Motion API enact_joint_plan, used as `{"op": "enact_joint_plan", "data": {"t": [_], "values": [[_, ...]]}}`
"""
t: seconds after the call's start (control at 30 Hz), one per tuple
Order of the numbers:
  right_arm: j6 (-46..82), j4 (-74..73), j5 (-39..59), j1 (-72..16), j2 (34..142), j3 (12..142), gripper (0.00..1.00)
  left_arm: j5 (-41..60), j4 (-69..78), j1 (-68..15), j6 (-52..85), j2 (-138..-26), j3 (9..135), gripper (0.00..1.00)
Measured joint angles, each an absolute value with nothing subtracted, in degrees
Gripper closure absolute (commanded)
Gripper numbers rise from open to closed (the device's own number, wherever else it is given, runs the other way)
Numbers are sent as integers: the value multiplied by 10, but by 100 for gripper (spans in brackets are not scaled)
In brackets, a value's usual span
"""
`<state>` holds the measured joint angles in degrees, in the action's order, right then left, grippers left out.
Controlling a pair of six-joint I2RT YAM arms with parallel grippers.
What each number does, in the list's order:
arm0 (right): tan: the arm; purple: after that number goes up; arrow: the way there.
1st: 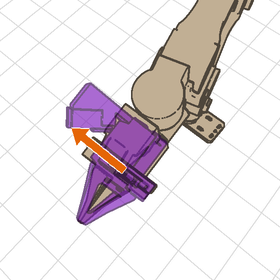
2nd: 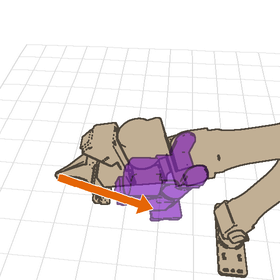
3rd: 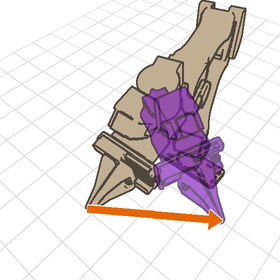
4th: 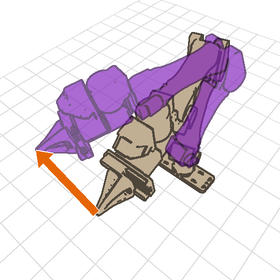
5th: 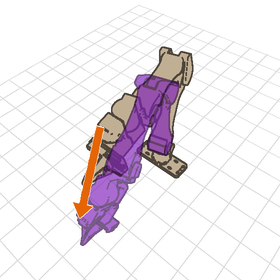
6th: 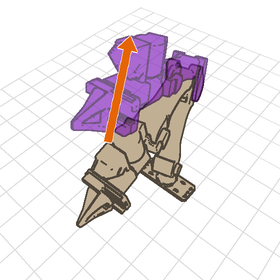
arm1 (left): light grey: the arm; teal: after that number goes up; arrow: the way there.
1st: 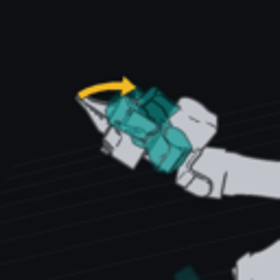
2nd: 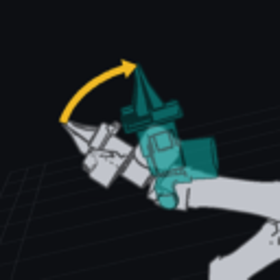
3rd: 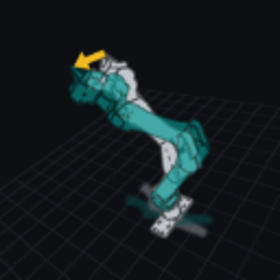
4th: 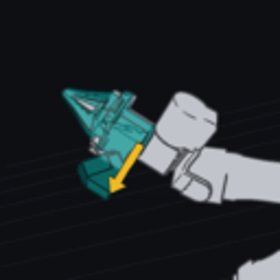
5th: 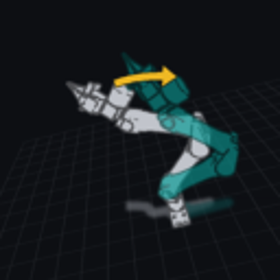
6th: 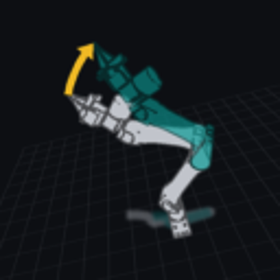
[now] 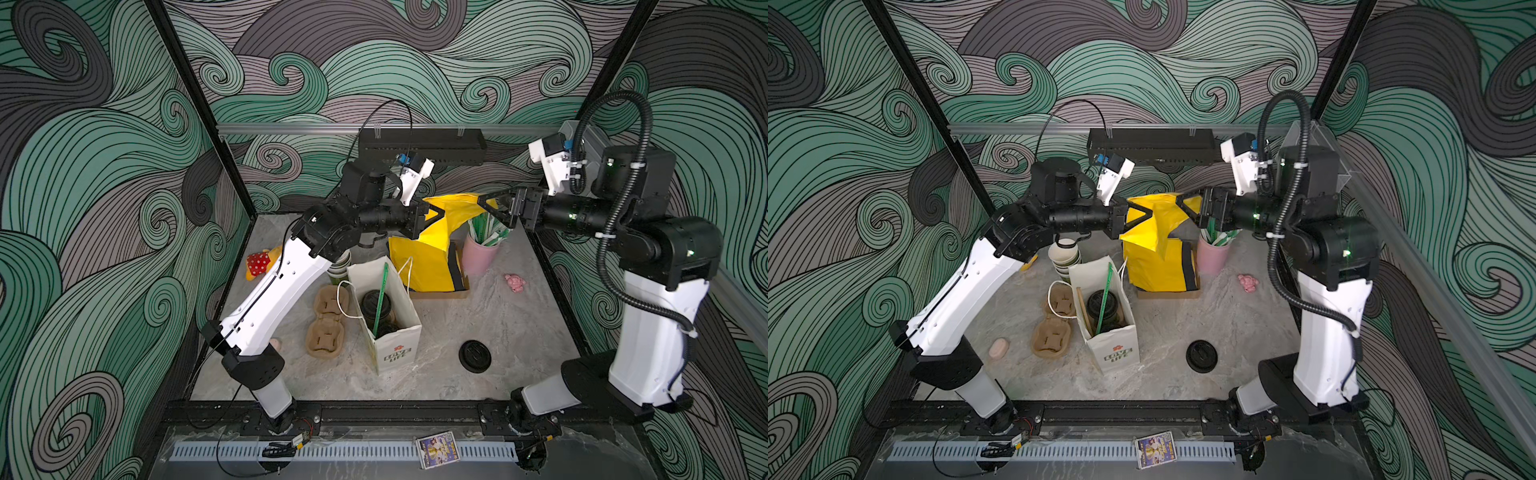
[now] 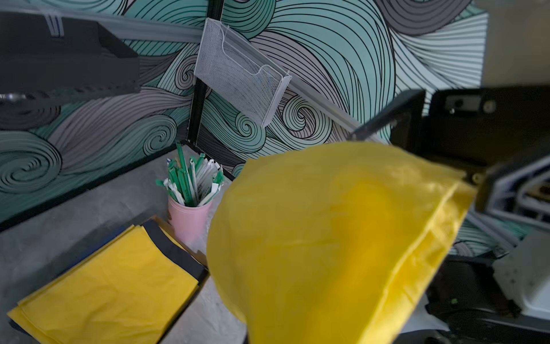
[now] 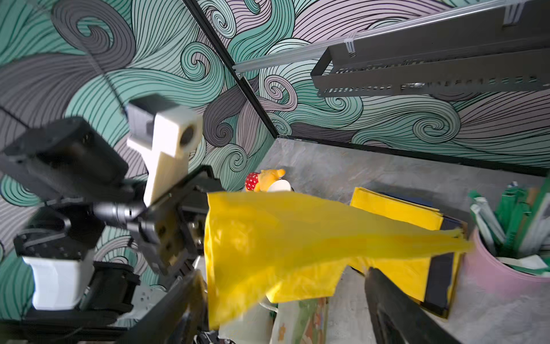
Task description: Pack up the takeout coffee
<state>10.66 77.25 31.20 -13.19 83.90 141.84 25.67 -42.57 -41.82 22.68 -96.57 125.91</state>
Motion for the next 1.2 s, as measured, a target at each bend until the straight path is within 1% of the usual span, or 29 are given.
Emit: {"op": "enact_joint_plan", "data": {"t": [0.07,0.17,0.27,0.4,0.53,0.67,0.83,1.03,1.1,1.17,1.2], "values": [[76,782,313,-132,796,1382,12,297,-447,-400,300,-969,1264,100],[47,783,323,-138,762,1362,10,359,-466,-381,382,-985,1264,100],[27,781,323,-155,758,1361,9,390,-475,-378,397,-995,1259,100],[12,761,320,-159,775,1360,6,383,-477,-380,324,-956,1207,100],[4,735,352,-164,799,1358,4,387,-449,-380,216,-869,1125,100],[-13,717,415,-191,809,1338,3,448,-417,-380,93,-818,1103,100],[-42,702,455,-259,795,1260,0,526,-411,-380,-25,-814,1105,100],[-60,679,471,-304,787,1187,1,601,-415,-380,-60,-836,1105,100],[-66,676,470,-316,785,1174,3,618,-403,-380,-52,-837,1097,100],[-71,674,470,-329,784,1164,12,629,-381,-380,-40,-832,1081,100],[-71,674,470,-334,784,1161,20,632,-371,-380,-35,-830,1073,100]]}}
